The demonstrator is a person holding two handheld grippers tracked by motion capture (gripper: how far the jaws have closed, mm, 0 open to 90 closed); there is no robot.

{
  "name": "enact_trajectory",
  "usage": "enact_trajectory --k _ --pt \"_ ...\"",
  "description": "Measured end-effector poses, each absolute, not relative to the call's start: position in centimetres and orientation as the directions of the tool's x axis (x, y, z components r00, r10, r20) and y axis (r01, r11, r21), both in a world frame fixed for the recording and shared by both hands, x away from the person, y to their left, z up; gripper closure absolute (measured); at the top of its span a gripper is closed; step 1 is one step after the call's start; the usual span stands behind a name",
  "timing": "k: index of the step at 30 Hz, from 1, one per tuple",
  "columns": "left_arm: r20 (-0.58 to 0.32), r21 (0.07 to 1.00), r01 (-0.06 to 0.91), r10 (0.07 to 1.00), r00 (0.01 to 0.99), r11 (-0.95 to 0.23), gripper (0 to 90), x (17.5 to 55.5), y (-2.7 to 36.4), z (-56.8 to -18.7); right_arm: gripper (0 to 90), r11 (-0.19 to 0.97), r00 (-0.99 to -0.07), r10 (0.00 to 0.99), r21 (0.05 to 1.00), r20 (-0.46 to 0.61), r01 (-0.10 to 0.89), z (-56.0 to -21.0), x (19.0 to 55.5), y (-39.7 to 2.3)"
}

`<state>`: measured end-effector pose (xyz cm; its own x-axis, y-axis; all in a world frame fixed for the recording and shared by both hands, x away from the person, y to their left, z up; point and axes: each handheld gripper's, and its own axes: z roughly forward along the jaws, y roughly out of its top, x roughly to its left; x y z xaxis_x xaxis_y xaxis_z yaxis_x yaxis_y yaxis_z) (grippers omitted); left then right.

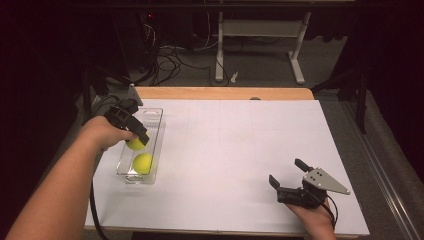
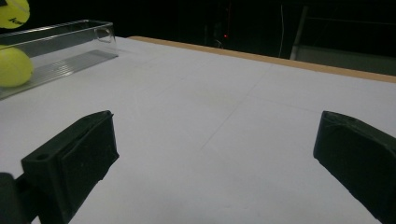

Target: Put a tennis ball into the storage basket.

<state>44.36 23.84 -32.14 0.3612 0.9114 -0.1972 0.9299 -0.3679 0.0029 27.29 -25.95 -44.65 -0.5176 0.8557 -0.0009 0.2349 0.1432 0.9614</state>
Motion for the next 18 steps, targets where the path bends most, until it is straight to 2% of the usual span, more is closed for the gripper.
enact_trajectory --k 10,18 --pt "-0.200 0.019 0.942 0.922 0.332 -0.335 27.2 45.3 24.5 -31.8 0.2 0.144 -0.519 0.855 0.960 0.001 0.239 -44.7 27.3 -25.9" --pt "-0.186 0.001 0.937 0.920 0.344 -0.350 27.2 45.8 24.1 -32.7 0.2 0.140 -0.517 0.856 0.961 0.005 0.240 -44.7 27.3 -26.0"
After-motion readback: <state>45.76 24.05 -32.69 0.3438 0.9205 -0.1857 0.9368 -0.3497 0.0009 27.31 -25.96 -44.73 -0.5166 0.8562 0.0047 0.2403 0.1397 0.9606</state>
